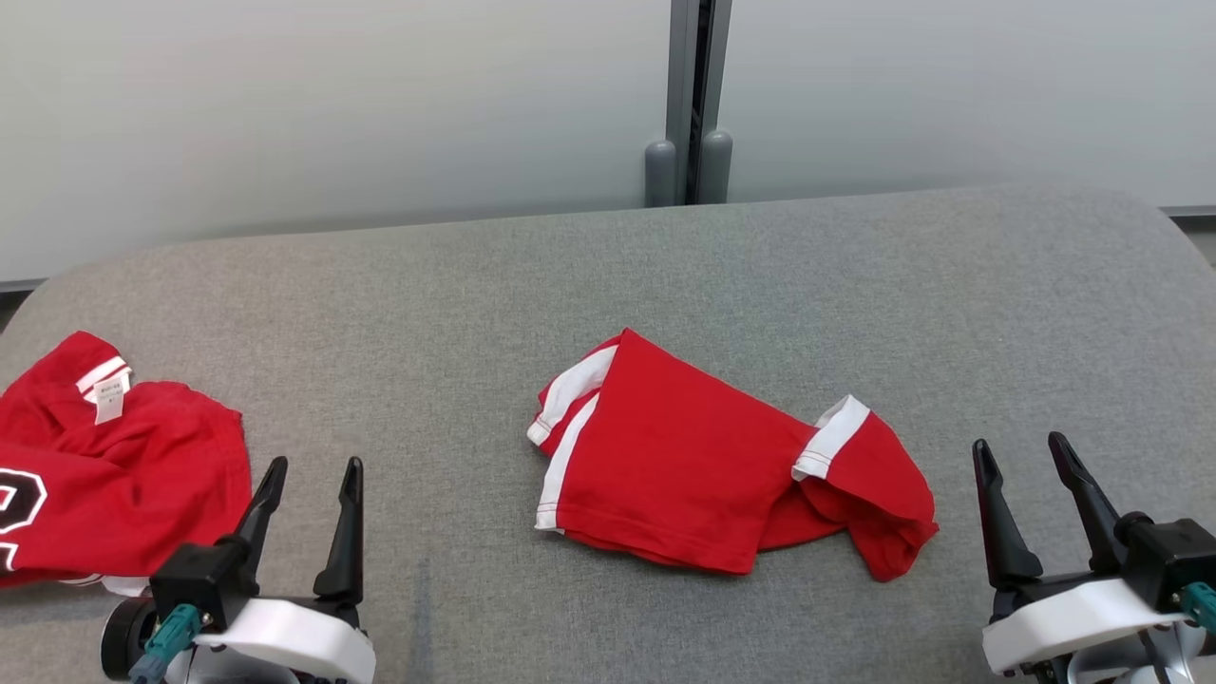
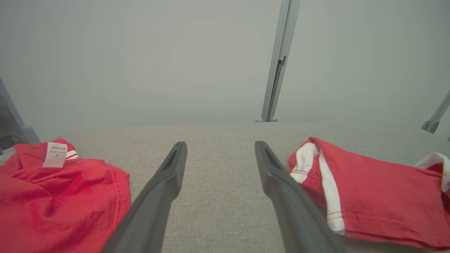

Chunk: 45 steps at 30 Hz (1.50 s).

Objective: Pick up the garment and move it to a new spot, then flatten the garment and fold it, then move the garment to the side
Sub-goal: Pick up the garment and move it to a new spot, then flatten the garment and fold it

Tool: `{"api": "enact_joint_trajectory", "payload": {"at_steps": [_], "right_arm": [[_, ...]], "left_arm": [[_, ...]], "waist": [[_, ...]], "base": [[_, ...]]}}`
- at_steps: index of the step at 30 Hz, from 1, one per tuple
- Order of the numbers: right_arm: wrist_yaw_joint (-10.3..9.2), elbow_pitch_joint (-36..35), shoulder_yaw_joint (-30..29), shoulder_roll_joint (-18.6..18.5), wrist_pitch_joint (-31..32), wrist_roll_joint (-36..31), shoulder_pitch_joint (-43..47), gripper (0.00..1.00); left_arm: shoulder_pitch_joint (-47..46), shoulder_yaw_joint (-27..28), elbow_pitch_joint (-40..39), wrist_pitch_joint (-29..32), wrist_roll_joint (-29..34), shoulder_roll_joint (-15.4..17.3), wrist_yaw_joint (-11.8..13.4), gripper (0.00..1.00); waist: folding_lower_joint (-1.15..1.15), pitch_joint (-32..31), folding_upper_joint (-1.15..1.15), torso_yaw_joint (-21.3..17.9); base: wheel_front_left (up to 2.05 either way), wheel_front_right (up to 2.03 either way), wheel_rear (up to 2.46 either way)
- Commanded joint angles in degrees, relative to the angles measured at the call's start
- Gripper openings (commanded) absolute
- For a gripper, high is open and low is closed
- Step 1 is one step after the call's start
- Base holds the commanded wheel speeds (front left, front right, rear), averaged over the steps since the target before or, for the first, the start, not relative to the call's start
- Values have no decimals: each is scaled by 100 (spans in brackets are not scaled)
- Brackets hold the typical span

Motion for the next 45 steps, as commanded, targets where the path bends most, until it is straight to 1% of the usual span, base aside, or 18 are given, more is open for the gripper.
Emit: {"api": "enact_joint_trajectory", "payload": {"at_steps": [1,8,14,35,37,40,45], "right_arm": [[11,-47,-26,-10,43,-17,70,100],[11,-231,-54,41,138,-34,231,100],[11,-315,-64,65,169,-47,238,100],[11,-250,-28,99,151,-61,146,100],[11,-242,38,97,170,-81,103,100],[11,-240,230,69,207,-115,-1,100],[11,-104,933,34,323,-138,-247,100]], "left_arm": [[62,12,-25,-19,15,67,14,100],[170,26,-75,-9,-7,81,103,100],[192,22,-66,18,-27,128,109,100],[-39,-117,14,74,-34,151,123,100],[-94,-138,-3,79,-23,151,128,100],[-179,-174,2,109,-23,164,70,100],[-448,-260,30,86,6,109,1,100]], "waist": [[0,-38,0,-1],[0,-106,0,16],[0,-112,0,23],[0,-28,0,139],[0,4,0,176],[0,111,0,269],[0,358,0,485]], "base": [[0,0,0],[0,0,0],[0,0,0],[0,0,0],[0,0,0],[0,0,0],[0,0,0]]}}
